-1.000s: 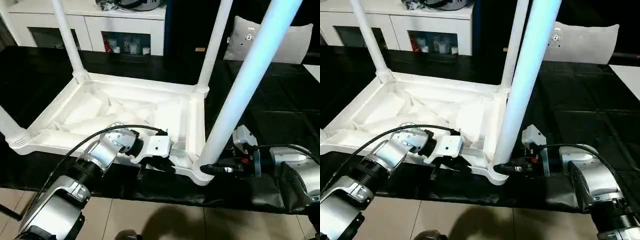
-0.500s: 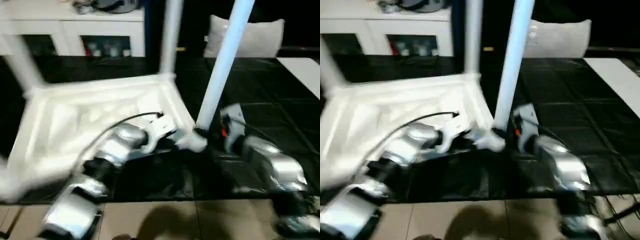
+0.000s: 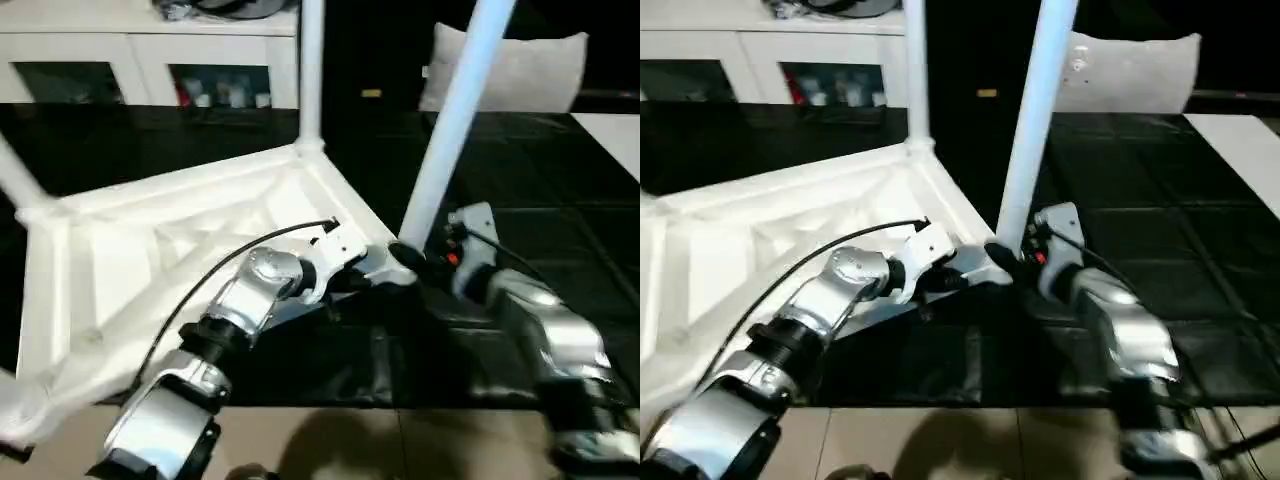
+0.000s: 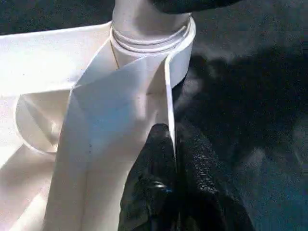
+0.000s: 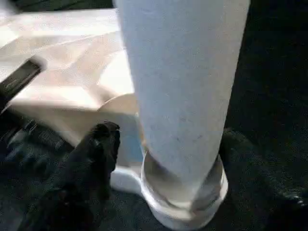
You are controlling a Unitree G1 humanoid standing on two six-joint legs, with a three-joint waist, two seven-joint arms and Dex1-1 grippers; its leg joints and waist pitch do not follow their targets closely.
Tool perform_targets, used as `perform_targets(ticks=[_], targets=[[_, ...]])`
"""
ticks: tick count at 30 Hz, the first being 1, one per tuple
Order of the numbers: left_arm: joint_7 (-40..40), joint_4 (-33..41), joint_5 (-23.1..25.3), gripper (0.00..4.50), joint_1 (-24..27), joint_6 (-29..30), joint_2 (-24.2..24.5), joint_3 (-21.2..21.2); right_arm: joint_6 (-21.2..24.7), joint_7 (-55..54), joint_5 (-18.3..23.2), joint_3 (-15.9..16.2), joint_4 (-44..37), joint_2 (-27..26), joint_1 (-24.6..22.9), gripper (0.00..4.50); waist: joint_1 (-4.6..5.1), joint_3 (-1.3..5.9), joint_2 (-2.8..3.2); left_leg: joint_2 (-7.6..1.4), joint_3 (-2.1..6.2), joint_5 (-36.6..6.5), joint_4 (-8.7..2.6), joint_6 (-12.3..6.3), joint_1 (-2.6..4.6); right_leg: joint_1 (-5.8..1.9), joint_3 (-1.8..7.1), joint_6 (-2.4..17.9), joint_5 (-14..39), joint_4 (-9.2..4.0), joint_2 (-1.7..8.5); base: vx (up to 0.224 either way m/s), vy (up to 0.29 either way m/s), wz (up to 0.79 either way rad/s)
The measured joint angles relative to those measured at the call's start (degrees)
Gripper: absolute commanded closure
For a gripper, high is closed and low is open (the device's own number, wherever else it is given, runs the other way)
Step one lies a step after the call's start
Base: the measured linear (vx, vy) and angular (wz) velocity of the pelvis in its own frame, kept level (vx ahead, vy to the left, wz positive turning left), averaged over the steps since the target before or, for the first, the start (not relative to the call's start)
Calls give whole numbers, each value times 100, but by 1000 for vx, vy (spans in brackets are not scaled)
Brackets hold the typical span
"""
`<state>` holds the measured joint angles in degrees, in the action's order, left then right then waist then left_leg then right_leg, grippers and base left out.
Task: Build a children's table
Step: Rotate leg to tighten
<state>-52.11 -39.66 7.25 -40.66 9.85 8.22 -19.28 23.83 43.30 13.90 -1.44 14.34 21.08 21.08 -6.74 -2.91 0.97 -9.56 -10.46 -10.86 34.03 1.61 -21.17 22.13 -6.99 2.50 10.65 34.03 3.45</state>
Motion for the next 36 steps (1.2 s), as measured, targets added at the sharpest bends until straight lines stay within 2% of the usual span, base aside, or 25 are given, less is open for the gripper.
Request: perform_targets(ticks=[4, 7, 12, 14, 16, 19, 20, 22, 27, 36], targets=[[-509, -13, 39, 450, -1, -419, 366, -112, -93, 851, 5, 107, -74, 614, -141, 43, -48, -2, -3, 0, 0, 0, 9, 0, 0, -4, 0, -15, 6, 0, 1, 0, 0, 0], [-1172, -12, 29, 450, 0, -839, 705, -273, -177, 1467, -1, 158, -81, 1105, -238, 19, -113, -1, -3, -1, 0, -1, 11, 0, 3, -6, 0, -15, 6, 0, 1, 0, 0, 0], [-1728, -7, 28, 450, -9, -1256, 888, -449, -453, 2085, 15, 446, -247, 1299, -278, 8, -188, -1, -3, -2, 0, -8, 14, 12, 4, -11, -2, -20, 9, 2, 2, 0, 0, 0], [-2044, 27, -26, 450, -7, -1384, 939, -549, -478, 2474, 145, 570, -327, 1332, -329, 8, -213, -1, -3, -1, -1, -12, 21, 4, 5, -15, -2, -21, 10, 0, 4, 0, 0, 0], [-2295, 91, -85, 450, 7, -1479, 963, -646, -455, 2731, 233, 676, -365, 1327, -366, 42, -251, -1, -3, -1, -1, -13, 26, 3, 3, -15, -2, -12, 5, 1, 5, 0, 0, 0], [-2520, 172, -94, 450, 21, -1581, 1003, -702, -443, 2903, 283, 715, -404, 1329, -366, 52, -305, -1, -3, -2, -1, -13, 29, 4, 4, -16, -2, -14, 6, 4, 6, 0, 0, 0], [-2596, 214, -94, 450, 23, -1608, 1014, -745, -442, 2971, 323, 736, -414, 1331, -366, 78, -312, -1, -3, -2, -1, -14, 31, 6, 5, -18, -2, -15, 6, 4, 6, 0, 0, 0], [-2708, 242, -96, 450, 23, -1644, 1021, -774, -428, 3112, 413, 796, -414, 1332, -376, 84, -309, -1, -3, -1, -2, -15, 36, 6, 5, -19, -2, -16, 5, 3, 7, 0, 0, 0], [-2764, 244, -125, 450, 23, -1670, 1020, -797, -302, 3283, 552, 829, -415, 1332, -427, 133, -300, -1, -3, -2, -2, -15, 38, 7, 6, -20, -2, -18, 4, 4, 6, 0, 0, 0], [-2845, 293, -150, 450, 55, -1664, 1029, -800, 155, 3404, 858, 818, -555, 1353, -523, 207, -310, -1, -4, -3, -2, -15, 37, 6, 5, -19, -2, -20, 5, 3, 6, 0, 0, 0]])
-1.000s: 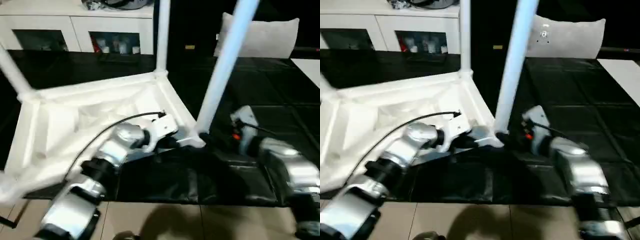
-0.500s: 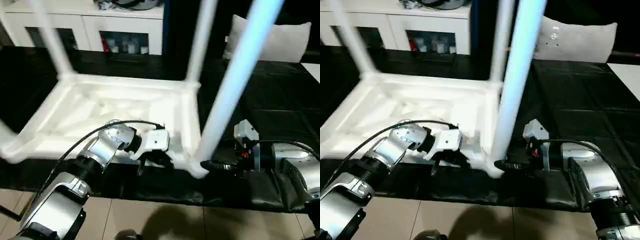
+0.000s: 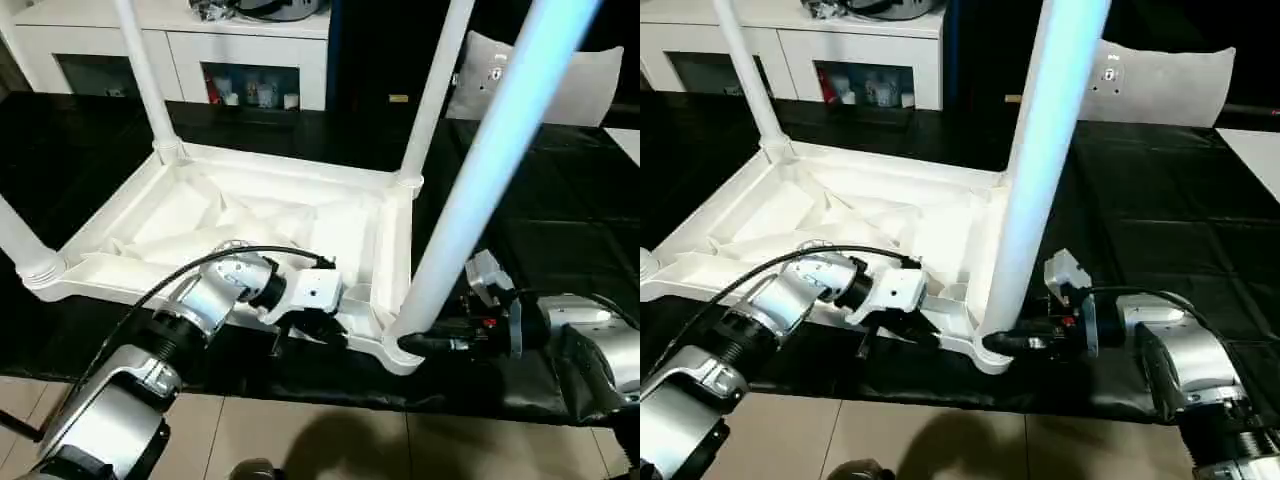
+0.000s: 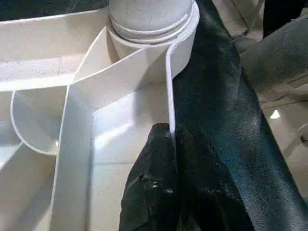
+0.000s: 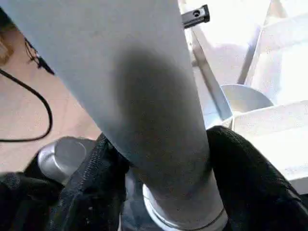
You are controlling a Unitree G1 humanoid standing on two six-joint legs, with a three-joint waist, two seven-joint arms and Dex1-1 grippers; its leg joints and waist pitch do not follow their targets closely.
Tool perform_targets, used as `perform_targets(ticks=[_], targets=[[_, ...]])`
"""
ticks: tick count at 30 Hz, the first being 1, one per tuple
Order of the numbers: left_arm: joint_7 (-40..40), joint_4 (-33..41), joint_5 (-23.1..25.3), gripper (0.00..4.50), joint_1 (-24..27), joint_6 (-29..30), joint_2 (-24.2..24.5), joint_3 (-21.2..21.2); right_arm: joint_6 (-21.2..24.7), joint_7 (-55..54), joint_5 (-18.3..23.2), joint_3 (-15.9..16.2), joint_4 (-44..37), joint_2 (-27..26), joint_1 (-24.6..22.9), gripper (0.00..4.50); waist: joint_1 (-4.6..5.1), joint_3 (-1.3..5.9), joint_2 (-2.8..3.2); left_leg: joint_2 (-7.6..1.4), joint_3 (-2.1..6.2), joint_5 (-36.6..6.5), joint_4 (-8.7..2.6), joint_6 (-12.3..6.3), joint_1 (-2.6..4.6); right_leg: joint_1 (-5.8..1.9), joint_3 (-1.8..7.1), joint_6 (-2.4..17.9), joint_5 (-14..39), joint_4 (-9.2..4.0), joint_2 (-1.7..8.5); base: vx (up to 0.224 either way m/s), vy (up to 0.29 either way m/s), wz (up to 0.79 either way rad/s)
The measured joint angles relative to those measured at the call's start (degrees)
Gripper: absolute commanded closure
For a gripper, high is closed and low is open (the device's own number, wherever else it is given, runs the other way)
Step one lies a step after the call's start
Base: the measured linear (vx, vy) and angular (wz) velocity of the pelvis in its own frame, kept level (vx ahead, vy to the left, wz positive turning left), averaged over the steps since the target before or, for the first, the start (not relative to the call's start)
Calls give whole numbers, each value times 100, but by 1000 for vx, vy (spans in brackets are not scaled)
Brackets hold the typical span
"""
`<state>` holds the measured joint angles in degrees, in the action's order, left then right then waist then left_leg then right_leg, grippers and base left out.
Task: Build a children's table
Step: Rotate leg to tighten
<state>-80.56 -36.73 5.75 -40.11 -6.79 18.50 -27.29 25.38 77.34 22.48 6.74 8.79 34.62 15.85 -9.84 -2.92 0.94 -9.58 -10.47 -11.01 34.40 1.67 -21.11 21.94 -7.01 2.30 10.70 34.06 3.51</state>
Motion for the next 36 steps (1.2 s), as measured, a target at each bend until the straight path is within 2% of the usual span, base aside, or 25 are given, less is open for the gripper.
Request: perform_targets(ticks=[1, 5, 7, 9, 11, 13, 16, 18, 20, 24, 26, 29, 30, 36], targets=[[-15, 46, -42, 450, 25, 82, -10, 8, 110, -49, 39, -37, -83, -7, -42, 221, -1, 0, 0, 0, 0, 0, 0, 0, 0, 0, 0, 0, 0, 0, 0, 0, 0, 0], [33, 172, -117, 450, 75, 476, -49, 135, 420, -361, 137, -206, -334, -131, -150, 231, 20, 0, 1, -2, 0, 1, 1, 4, 7, -1, 0, 2, -2, 6, -1, 0, 0, 0], [348, 162, -77, 450, 86, 771, -88, 233, 463, -865, 63, -310, -366, -374, -155, 233, 60, 1, 2, -2, 0, 5, 1, 9, 18, -7, 0, 4, -10, 8, -1, 0, 0, 0], [754, 145, 1, 450, 86, 1111, -161, 370, 456, -1511, -99, -445, -301, -749, -99, 235, 168, 1, 2, -2, 0, 9, 3, 15, 22, -7, 0, 3, -18, 8, -1, 0, 0, 0], [1397, 92, 90, 450, 54, 1584, -393, 578, 521, -2440, -271, -664, -71, -1228, 132, 240, 343, 1, 2, -3, -1, 13, 5, 22, 22, -6, 0, 3, -18, 3, -1, 0, 0, 0], [2058, 41, 138, 450, -1, 2006, -729, 710, 571, -3283, -493, -810, 93, -1514, 382, 241, 473, 0, 0, 0, -2, 12, 5, 21, 17, -4, 2, 3, -19, -7, 0, 0, 0, 0], [2868, 18, 146, 450, -21, 2436, -1186, 885, 547, -4326, -766, -978, 310, -1922, 667, 245, 539, -6, -9, -4, -5, 6, -2, 14, 5, 11, 4, 4, -23, -5, -3, 0, 0, 0], [3210, 18, 148, 450, -27, 2582, -1361, 957, 403, -4750, -911, -1000, 454, -2109, 790, 245, 533, -6, -9, -6, -5, 8, -20, 12, 2, 21, 2, 14, -16, -2, -9, 0, 0, 0], [3446, 18, 159, 450, -29, 2648, -1479, 995, 159, -4952, -970, -1030, 604, -2213, 835, 195, 484, -6, -9, -7, -5, 18, -34, -5, 1, 28, 0, 31, -11, 4, -10, 0, 0, 0], [3509, 37, 187, 450, -29, 2643, -1498, 996, -29, -4848, -976, -1035, 654, -2228, 804, 172, 447, -6, -9, -7, -5, 15, -41, -13, -7, 32, -1, 28, -4, -1, -10, 0, 0, 0], [3498, 37, 194, 450, -29, 2604, -1478, 963, -83, -4723, -956, -1065, 651, -2183, 754, 140, 445, -6, -9, -6, -6, 14, -39, -14, -8, 32, -1, 29, -4, -3, -8, 0, 0, 0], [3356, 34, 192, 450, -20, 2431, -1378, 857, -142, -4222, -868, -1056, 581, -1916, 616, 131, 400, -7, -11, -5, -6, 15, -38, -15, -6, 31, -1, 30, -6, -1, -7, 0, 0, 0], [3295, 31, 193, 450, -17, 2377, -1318, 830, -208, -4042, -848, -1041, 580, -1802, 562, 104, 385, -7, -11, -6, -6, 15, -37, -14, -6, 31, -1, 29, -6, -1, -7, 0, 0, 0], [2609, 45, 181, 450, 73, 1773, -817, 690, -503, -2676, -618, -876, 469, -966, 319, 65, 324, -8, -13, -7, -6, 15, -29, -13, 0, 23, -1, 10, 1, -1, -8, 0, 0, 0]])
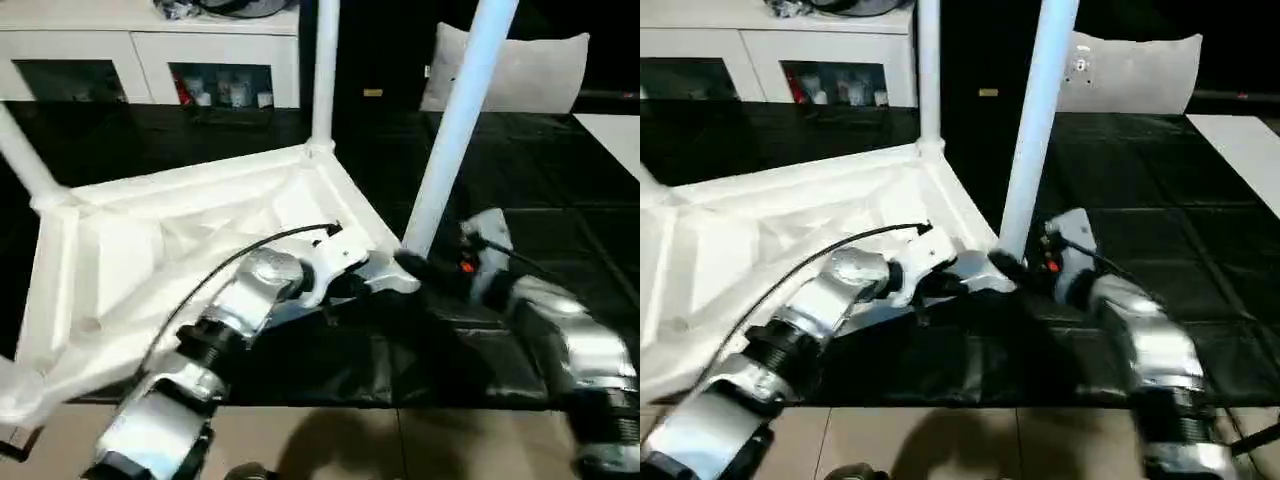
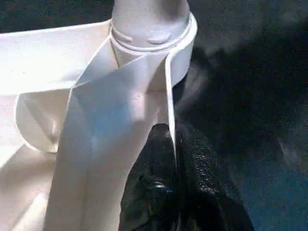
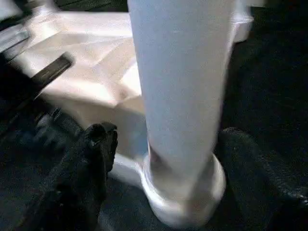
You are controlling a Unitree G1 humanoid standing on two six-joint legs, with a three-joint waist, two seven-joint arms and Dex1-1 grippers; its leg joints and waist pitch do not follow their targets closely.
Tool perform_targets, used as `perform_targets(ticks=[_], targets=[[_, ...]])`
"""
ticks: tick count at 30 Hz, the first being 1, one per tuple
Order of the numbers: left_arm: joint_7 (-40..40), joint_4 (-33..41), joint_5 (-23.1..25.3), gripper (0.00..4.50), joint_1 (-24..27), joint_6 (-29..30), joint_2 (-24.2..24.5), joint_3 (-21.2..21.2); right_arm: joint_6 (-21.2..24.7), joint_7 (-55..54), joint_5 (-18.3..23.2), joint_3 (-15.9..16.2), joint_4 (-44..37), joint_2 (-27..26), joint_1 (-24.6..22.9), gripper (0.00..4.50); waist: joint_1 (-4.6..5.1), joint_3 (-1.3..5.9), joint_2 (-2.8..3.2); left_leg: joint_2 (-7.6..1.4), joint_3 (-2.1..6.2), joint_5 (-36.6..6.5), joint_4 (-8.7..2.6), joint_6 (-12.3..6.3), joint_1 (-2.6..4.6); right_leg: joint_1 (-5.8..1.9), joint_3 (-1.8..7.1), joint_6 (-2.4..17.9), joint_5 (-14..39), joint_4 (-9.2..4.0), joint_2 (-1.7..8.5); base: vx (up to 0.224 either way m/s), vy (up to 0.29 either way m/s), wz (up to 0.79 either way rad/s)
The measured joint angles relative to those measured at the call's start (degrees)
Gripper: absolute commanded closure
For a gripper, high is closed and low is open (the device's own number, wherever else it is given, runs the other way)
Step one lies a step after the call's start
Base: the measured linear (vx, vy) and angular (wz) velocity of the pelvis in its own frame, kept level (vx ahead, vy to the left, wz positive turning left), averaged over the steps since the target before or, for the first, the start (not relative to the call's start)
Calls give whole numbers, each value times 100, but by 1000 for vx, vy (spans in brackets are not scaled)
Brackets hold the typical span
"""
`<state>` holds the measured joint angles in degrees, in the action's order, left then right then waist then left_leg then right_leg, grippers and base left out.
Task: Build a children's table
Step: Rotate leg to tighten
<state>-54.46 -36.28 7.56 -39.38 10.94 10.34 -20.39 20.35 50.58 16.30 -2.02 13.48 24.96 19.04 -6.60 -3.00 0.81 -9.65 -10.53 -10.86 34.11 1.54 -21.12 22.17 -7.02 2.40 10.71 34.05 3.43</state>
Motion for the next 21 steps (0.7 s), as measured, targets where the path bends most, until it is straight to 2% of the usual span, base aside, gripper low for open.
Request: perform_targets(ticks=[5, 8, 11, 16, 18, 21], targets=[[-441, -8, 12, 450, 7, -380, 331, -99, -94, 832, 38, 92, -180, 417, -139, 65, -11, 0, 0, 0, 0, -2, 7, 4, 3, -6, 0, -3, 0, 0, 1, 0, 0, 0], [-820, -24, -14, 450, 24, -701, 478, -211, -100, 1279, 134, 213, -212, 639, -144, 65, -60, -1, -2, -1, 0, -3, 12, 3, 3, -9, 0, -3, -1, -1, 1, 0, 0, 0], [-1274, -21, -107, 450, 57, -1014, 621, -300, -125, 1643, 144, 308, -191, 810, -126, 91, -144, -1, -2, -1, 0, -3, 15, 4, 3, -9, 0, -2, -1, 1, 1, 0, 0, 0], [-2148, 134, -241, 450, 114, -1470, 868, -528, -211, 2242, 148, 689, -131, 952, -98, 139, -276, -1, -2, -3, 0, -4, 20, 5, 2, -11, -3, -1, -2, 2, 2, 0, 0, 0], [-2270, 181, -238, 450, 112, -1532, 895, -580, -211, 2397, 158, 793, -145, 947, -100, 139, -290, -1, -2, -2, -1, -12, 26, 16, 2, -13, -3, 0, -4, 3, 5, 0, 0, 0], [-2419, 231, -240, 450, 107, -1631, 932, -667, -177, 2619, 195, 895, -213, 957, -132, 180, -297, -1, -3, -3, -2, -17, 33, 15, 4, -18, -2, 0, -5, 3, 6, 0, 0, 0]])
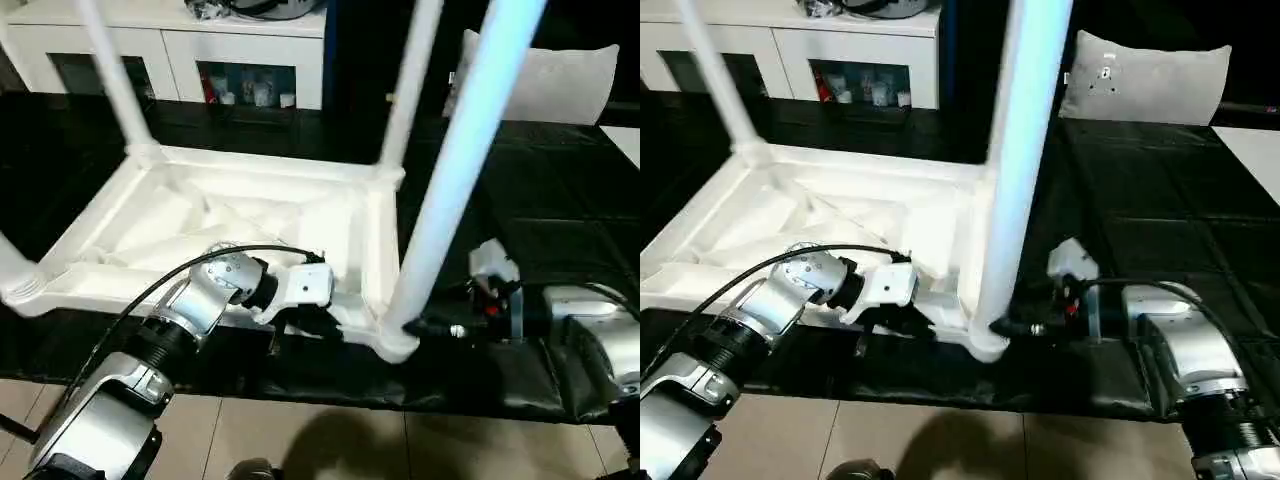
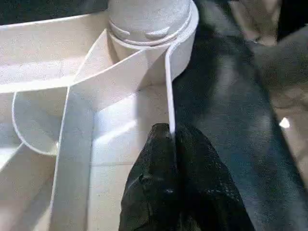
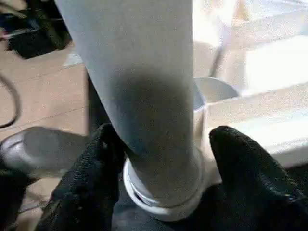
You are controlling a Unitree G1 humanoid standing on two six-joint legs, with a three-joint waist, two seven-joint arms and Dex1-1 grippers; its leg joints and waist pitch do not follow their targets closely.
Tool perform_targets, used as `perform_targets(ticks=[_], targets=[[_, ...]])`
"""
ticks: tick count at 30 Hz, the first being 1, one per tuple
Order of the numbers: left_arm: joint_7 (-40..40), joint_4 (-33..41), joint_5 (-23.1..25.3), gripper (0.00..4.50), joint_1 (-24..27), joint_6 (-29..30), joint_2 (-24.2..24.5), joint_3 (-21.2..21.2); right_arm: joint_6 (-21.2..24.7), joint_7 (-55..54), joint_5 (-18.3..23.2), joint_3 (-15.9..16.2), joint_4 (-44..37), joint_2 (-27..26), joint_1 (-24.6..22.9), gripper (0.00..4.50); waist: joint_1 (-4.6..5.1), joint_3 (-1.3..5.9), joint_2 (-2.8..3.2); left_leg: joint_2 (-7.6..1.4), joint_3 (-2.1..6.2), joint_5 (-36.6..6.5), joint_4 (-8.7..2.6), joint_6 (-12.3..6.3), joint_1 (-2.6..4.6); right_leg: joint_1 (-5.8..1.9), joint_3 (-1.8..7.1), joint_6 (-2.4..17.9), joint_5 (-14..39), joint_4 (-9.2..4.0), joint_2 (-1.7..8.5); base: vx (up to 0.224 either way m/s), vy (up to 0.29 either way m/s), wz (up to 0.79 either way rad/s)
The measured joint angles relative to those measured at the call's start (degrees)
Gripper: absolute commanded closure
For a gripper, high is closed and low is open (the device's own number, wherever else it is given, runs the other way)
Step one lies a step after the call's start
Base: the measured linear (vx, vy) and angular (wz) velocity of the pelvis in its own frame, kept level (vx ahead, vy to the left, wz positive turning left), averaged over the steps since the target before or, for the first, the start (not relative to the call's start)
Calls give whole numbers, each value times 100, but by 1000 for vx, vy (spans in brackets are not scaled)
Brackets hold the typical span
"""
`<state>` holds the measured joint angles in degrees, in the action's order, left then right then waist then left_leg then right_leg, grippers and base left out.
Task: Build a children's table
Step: Rotate leg to tighten
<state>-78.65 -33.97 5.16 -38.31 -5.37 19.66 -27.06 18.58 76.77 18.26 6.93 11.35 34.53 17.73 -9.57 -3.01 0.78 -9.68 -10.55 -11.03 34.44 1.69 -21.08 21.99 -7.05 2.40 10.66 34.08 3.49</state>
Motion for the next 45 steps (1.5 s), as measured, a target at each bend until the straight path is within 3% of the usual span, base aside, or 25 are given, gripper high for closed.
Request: perform_targets(ticks=[7, 13, 17, 21, 25, 27, 29, 30, 33, 39, 45], targets=[[-121, -1, -2, 450, 0, -121, 15, -27, 115, 160, 47, 96, -110, 0, -39, 242, -15, 0, 0, 0, 0, -3, 1, 6, 2, -2, 0, -3, -1, 1, 0, 0, 0, 0], [-185, -1, -73, 450, 1, -106, 20, -8, 250, 182, 142, 102, -128, -1, -56, 253, -15, 0, 0, -1, 0, -3, 0, 6, 2, -2, 0, -5, 0, 1, -1, 0, 0, 0], [-90, 9, -116, 450, 10, 346, -41, 110, 633, -166, 224, -66, -354, -172, -198, 253, -11, 1, 1, -1, 0, -2, 0, 7, 6, -3, 0, -3, -1, 5, 0, 0, 0, 0], [813, -12, 51, 450, -2, 1222, -220, 476, 973, -1703, 7, -426, -296, -931, -64, 253, 173, 2, 0, -4, -1, 14, 3, 27, 26, -8, 0, 8, -26, 11, -3, 0, 0, 0], [2131, -193, 140, 450, -97, 2005, -889, 803, 1284, -3525, -327, -855, 106, -1747, 427, 254, 463, -4, -14, -6, -5, 16, 10, 29, 21, -5, -1, 8, -30, -2, -2, 0, 0, 0], [2693, -332, 139, 450, -187, 2229, -1213, 919, 1350, -4278, -464, -997, 252, -2024, 634, 254, 523, -5, -15, -6, -7, 15, 9, 28, 16, -1, 0, 9, -36, -4, -2, 0, 0, 0], [3113, -373, 126, 450, -200, 2381, -1510, 1008, 1334, -4805, -559, -1102, 301, -2209, 732, 254, 517, -7, -18, -6, -7, 13, -9, 27, 10, 8, -1, 1, -30, -9, -5, 0, 0, 0], [3238, -375, 126, 450, -210, 2442, -1592, 1049, 1275, -4946, -585, -1117, 310, -2249, 740, 200, 495, -6, -17, -7, -7, 15, -19, 26, 3, 17, -1, -1, -28, -8, -6, 0, 0, 0], [3444, -374, 128, 450, -222, 2517, -1725, 1091, 1037, -5056, -666, -1139, 377, -2328, 739, 176, 431, -2, -6, -7, -7, 30, -36, 0, -2, 31, -2, 28, -26, 1, -8, 0, 0, 0], [3313, -359, 133, 450, -223, 2363, -1615, 980, 877, -4623, -610, -1147, 267, -2172, 553, 118, 376, -3, -6, -7, -7, 30, -43, -4, -6, 35, -3, 31, -23, -3, -8, 0, 0, 0], [2723, -355, 127, 450, -168, 1890, -1255, 815, 716, -3519, -300, -1031, 112, -1538, 247, 73, 286, -5, -6, -7, -8, 25, -35, 8, -5, 32, -3, 3, -12, -2, -8, 0, 0, 0]])
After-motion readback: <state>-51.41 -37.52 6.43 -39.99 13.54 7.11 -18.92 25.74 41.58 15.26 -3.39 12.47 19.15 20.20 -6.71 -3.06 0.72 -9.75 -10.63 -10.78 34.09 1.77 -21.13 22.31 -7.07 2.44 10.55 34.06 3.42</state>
